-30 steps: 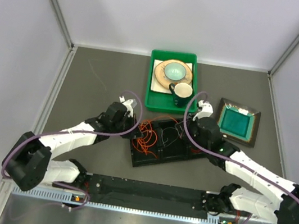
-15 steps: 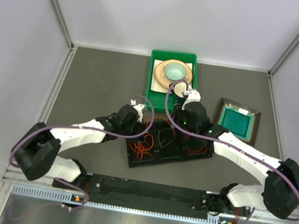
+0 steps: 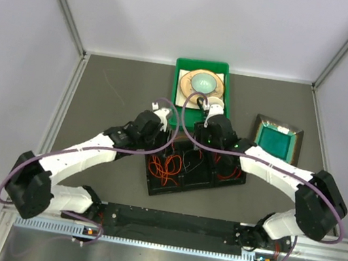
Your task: Untangle the cables
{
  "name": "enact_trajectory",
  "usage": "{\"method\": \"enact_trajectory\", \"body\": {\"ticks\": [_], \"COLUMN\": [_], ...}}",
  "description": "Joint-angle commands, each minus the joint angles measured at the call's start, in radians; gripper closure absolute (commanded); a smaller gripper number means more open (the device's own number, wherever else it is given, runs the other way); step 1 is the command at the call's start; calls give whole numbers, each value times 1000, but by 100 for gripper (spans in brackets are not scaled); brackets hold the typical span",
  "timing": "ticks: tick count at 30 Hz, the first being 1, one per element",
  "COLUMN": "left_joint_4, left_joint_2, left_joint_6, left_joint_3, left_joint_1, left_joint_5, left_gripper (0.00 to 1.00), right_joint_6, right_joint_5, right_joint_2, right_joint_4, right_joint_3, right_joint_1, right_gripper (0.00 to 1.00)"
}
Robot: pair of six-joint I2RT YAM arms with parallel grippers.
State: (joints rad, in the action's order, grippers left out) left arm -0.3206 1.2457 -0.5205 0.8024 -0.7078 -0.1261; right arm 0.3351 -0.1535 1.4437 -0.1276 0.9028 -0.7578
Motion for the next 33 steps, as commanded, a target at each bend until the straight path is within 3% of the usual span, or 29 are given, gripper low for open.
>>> {"method": "enact_trajectory", "body": {"ticks": [1, 5, 10, 13, 22, 28, 32, 33], "left_joint_4": [-50, -49, -64, -60, -135, -120, -121, -124], "left_joint_2": [-68, -69, 35, 127, 423, 460, 440, 434], "left_joint_6": [7, -3, -27, -42, -107, -142, -147, -145], "left_joint_3": [106, 133, 199, 253, 409, 379, 376, 377], "left_joint_1": [-1, 1, 34, 51, 142, 142, 142, 142], "left_joint_5": [55, 100, 189, 255, 60, 0, 2, 2], "left_gripper": [60, 57, 29, 23, 29, 34, 52, 66], "right_joint_6": [24, 79, 102, 105, 123, 147, 142, 139], "right_joint_5": [22, 11, -66, -104, -112, -95, -96, -96], "right_joint_2": [-25, -117, -235, -305, -382, -382, -371, -364], "right_joint_4": [112, 204, 194, 198, 138, 144, 144, 144], "right_joint_3": [22, -62, -119, -165, -214, -242, -237, -234], "right_joint_1": [15, 44, 51, 54, 67, 68, 68, 68], "right_gripper": [48, 48, 48, 46, 44, 45, 44, 44]}}
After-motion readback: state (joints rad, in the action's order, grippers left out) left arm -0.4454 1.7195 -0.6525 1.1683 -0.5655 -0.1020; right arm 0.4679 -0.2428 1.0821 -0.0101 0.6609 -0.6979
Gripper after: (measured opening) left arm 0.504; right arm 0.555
